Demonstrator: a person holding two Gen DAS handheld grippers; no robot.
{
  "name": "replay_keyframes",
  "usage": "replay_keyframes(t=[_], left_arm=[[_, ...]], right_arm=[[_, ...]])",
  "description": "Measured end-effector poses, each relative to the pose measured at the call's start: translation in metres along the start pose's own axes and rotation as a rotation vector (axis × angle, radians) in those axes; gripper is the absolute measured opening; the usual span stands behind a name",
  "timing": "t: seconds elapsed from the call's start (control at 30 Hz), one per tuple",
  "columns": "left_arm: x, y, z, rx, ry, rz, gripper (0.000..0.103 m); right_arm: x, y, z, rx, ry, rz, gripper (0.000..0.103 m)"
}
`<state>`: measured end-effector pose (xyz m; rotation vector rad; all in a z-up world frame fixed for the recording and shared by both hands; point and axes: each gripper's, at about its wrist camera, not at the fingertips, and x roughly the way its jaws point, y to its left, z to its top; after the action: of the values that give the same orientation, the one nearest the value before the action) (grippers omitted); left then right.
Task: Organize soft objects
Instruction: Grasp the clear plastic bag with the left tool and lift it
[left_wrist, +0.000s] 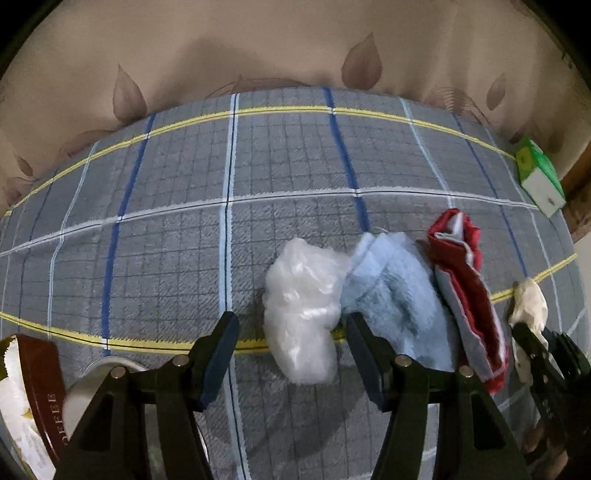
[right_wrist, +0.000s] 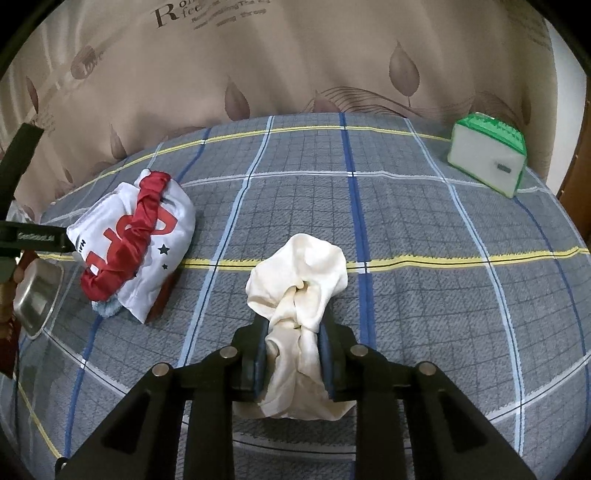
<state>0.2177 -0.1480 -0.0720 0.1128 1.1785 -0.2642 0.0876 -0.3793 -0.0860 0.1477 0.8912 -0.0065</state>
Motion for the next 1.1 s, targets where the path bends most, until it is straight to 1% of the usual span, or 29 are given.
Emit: replay_keyframes(t=[0.03, 0.07, 0.1, 0.17, 0.27, 0.33, 0.4, 0.47, 0.6, 0.77, 0.83, 0.97, 1.1], left_arm=[[0.001, 0.000, 0.000, -0.003, -0.003, -0.007, 0.059], [0.002, 0.000, 0.000, -0.009, -0.003, -0.010, 0.043], [0.004, 0.001, -0.001, -0.013, 0.007, -0.011, 0.036], [0.005, 0.000, -0.004, -0.009, 0.015, -0.007, 0.036], [-0.008, -0.009, -0.017, 0.053, -0.011, -0.005, 0.035], [-0.015, -0.015, -0.026, 0.089, -0.003, 0.023, 0.035], [-0.026, -0.019, -0.041, 0.116, 0.002, -0.004, 0.035], [-0.036, -0.023, -0.058, 0.145, 0.017, -0.011, 0.035], [-0.060, -0.027, -0.090, 0.190, 0.037, -0.047, 0.035], [-0.090, -0.021, -0.129, 0.215, 0.044, -0.072, 0.035], [-0.099, -0.016, -0.142, 0.221, 0.046, -0.060, 0.035], [-0.113, 0.004, -0.163, 0.194, 0.034, -0.016, 0.035], [-0.127, 0.030, -0.183, 0.155, 0.024, 0.057, 0.035]], right_arm=[[0.000, 0.001, 0.000, -0.005, 0.000, -0.006, 0.022], [0.000, 0.003, 0.000, -0.010, 0.001, -0.011, 0.023], [0.000, 0.004, 0.000, -0.013, 0.001, -0.014, 0.023], [0.000, 0.004, 0.001, -0.013, 0.002, -0.016, 0.023], [0.000, 0.005, 0.001, -0.015, 0.002, -0.017, 0.023], [0.000, 0.006, 0.001, -0.020, 0.003, -0.024, 0.023], [0.000, 0.008, 0.001, -0.025, 0.003, -0.030, 0.023], [0.000, 0.009, 0.001, -0.027, 0.004, -0.033, 0.023], [0.000, 0.011, 0.001, -0.036, 0.005, -0.044, 0.023], [0.000, 0.013, 0.001, -0.049, 0.007, -0.059, 0.023], [0.000, 0.014, 0.001, -0.053, 0.007, -0.064, 0.023], [-0.001, 0.015, 0.001, -0.063, 0.008, -0.076, 0.023], [0.000, 0.017, 0.002, -0.072, 0.010, -0.087, 0.023]])
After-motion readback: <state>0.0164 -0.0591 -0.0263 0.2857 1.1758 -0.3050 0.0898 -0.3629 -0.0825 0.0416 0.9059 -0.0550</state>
